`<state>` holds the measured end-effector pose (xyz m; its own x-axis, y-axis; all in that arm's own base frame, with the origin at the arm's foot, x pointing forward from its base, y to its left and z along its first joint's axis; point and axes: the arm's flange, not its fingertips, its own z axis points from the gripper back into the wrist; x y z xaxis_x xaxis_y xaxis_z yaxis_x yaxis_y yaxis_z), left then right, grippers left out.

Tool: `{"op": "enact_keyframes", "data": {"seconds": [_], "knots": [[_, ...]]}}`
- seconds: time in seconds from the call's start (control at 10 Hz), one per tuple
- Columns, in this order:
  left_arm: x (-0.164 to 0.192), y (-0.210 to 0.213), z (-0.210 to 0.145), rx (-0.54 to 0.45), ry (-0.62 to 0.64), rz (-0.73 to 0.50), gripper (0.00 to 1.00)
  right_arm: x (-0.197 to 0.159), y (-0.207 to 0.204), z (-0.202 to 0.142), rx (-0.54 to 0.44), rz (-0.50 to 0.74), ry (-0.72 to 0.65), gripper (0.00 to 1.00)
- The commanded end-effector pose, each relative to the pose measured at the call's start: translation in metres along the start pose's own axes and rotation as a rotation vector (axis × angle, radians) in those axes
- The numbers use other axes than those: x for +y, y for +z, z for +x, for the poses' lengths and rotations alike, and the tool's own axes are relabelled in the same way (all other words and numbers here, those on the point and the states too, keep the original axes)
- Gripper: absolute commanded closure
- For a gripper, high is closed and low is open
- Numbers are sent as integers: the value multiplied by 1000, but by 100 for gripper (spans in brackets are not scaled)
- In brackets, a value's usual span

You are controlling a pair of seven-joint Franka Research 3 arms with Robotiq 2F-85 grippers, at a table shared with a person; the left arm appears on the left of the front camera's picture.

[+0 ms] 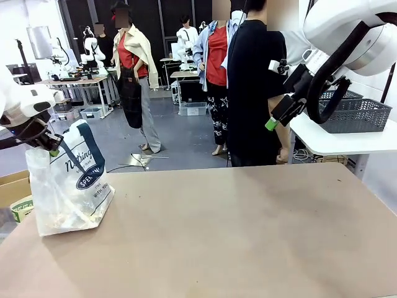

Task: Transfer purchased items from the store into the shopping bag.
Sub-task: Move the Reusable shopping bag to the right side of the table.

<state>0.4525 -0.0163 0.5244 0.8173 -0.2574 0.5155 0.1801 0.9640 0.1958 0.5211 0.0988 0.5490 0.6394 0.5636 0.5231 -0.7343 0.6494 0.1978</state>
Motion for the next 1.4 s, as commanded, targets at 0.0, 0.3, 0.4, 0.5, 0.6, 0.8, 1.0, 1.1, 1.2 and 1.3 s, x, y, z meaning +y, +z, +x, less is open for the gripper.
{"op": "enact_keyframes", "data": {"seconds": [0.0, 0.3, 0.4, 0.5, 0.6, 0.8, 1.0, 1.1, 1.2, 1.3], "knots": [[3, 1, 1, 1, 34, 18, 100, 1, 0, 1, -2, 8, -17, 0], [3, 1, 1, 1, 34, 18, 100, 1, 0, 1, -2, 8, -17, 0], [3, 1, 1, 1, 34, 18, 100, 1, 0, 1, -2, 8, -17, 0], [4, 0, 0, 1, 16, 5, 88, 1, 0, 1, -2, 8, -17, 0], [3, 1, 2, 6, 16, 15, 68, 1, 0, 1, -2, 8, -17, 0], [5, 1, 3, 16, 29, 14, 28, 1, 0, 1, -2, 8, -17, 0], [8, 5, 5, 24, 42, 16, 0, 1, 0, 1, -2, 8, -17, 0], [8, 8, 7, 22, 41, 21, 0, 1, 0, 1, -2, 8, -17, 0], [8, 11, 10, 30, 43, 12, 0, 1, 0, 1, -2, 8, -17, 0], [6, 14, 12, 39, 37, 11, 0, 1, 0, 1, -2, 8, -17, 0]]}}
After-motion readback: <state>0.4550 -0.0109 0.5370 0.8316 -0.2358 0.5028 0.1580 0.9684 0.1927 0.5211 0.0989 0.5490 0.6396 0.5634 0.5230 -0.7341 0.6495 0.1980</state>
